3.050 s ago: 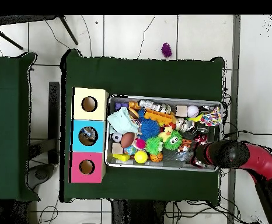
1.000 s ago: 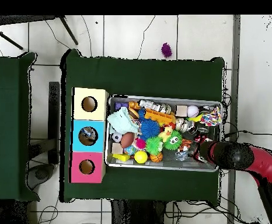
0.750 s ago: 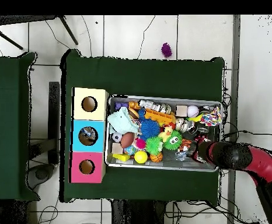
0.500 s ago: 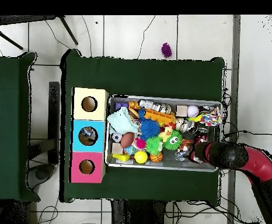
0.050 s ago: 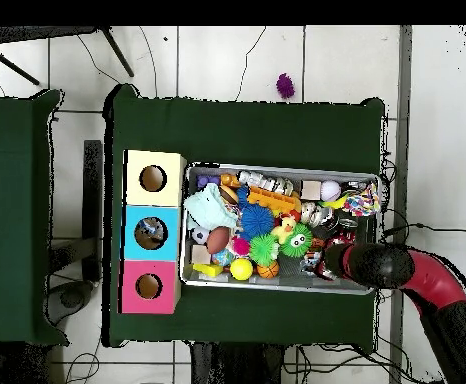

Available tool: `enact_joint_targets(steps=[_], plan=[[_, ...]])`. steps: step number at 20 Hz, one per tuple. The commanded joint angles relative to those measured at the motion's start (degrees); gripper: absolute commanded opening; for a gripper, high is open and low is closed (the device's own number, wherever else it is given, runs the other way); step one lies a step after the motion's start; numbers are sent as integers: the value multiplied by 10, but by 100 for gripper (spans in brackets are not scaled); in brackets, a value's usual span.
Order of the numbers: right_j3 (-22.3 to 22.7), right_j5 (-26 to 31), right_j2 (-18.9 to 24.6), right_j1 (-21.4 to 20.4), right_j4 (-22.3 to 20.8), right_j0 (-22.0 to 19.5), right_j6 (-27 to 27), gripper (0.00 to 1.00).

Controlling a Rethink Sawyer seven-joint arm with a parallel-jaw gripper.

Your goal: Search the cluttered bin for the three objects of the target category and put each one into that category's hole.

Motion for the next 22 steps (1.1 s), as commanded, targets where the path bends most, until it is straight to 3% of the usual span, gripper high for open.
enact_joint_targets(steps=[1, 22], plan=[[-35, 52, -24, 23, -4, 18, -43, 100], [-93, 109, -101, -2, -64, 73, -59, 100]])
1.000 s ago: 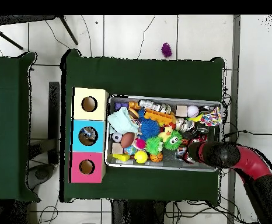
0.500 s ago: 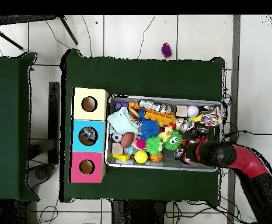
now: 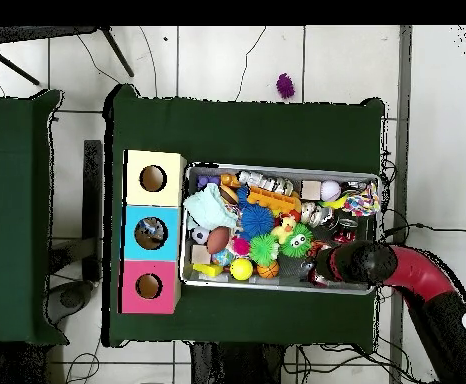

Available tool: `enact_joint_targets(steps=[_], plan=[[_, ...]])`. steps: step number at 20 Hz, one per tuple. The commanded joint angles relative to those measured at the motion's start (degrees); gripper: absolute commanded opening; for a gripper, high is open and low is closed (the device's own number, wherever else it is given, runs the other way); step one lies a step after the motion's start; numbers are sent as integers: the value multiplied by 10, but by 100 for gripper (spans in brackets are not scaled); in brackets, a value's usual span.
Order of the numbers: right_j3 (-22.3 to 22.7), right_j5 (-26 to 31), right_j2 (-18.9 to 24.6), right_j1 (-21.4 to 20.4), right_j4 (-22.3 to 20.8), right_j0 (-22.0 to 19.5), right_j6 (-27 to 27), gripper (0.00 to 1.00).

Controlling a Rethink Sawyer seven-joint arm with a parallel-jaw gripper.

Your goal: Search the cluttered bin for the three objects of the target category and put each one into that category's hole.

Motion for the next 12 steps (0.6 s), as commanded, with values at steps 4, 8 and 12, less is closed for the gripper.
enact_joint_targets(steps=[4, 8, 12], plan=[[-77, 65, -54, -5, -54, 21, -70, 100], [-76, 58, -51, -1, -52, 17, -74, 100], [-78, 63, -51, -4, -55, 17, -90, 100]])
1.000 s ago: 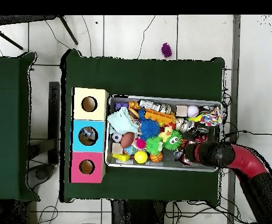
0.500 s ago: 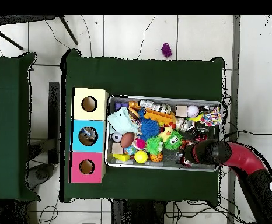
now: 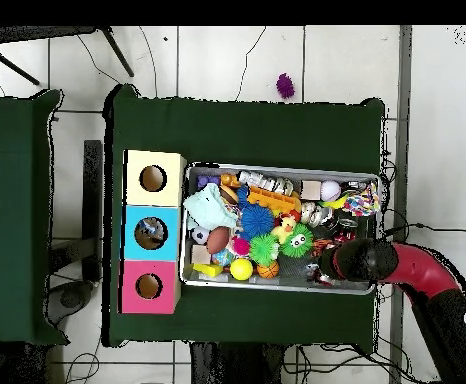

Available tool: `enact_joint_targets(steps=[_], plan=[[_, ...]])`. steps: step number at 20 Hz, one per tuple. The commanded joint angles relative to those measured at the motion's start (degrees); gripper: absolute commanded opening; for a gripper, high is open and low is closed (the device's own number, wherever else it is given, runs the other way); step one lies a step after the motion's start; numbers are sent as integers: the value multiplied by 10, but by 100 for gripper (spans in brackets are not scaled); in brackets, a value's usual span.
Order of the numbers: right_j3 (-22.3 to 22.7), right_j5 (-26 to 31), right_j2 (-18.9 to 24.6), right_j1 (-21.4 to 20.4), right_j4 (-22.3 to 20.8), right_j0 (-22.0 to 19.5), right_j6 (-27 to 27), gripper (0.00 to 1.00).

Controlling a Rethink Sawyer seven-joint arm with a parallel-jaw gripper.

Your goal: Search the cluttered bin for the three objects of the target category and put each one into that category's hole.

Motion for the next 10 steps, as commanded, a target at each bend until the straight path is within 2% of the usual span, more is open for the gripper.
enact_joint_targets(steps=[1, 2, 5, 7, 9, 10], plan=[[-62, 61, -32, 3, -45, 5, -98, 100], [-62, 65, -34, 2, -48, 7, -108, 0], [-66, 66, -40, 6, -37, 8, -82, 0], [-60, 72, -39, 3, -33, 10, -87, 0], [-63, 59, -48, 7, -19, 11, -34, 0], [-62, 59, -47, 9, -19, 12, -37, 0]])
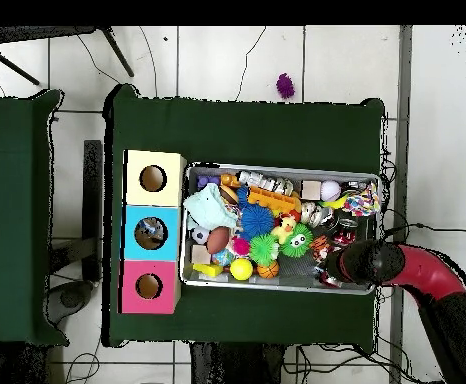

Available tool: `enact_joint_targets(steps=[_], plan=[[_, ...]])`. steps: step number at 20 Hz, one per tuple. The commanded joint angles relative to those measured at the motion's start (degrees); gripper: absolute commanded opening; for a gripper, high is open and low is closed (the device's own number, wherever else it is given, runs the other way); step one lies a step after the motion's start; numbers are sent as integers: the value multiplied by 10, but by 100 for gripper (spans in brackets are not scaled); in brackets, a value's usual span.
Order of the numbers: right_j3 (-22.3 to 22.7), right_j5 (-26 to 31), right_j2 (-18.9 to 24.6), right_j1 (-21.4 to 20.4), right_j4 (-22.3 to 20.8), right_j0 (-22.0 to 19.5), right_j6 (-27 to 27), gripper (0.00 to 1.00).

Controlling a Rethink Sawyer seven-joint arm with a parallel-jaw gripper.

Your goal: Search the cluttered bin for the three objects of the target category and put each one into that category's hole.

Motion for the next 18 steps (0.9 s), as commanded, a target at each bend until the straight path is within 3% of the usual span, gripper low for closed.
enact_joint_targets(steps=[1, 8, 10, 13, 18], plan=[[-48, 49, -26, 14, -22, 14, -51, 0], [-16, 49, -12, -16, 7, 23, -21, 0], [11, 48, 6, -36, 34, 24, -3, 0], [64, 14, 55, -51, 111, 9, 53, 0], [112, 50, 76, -119, 171, 35, 62, 0]])
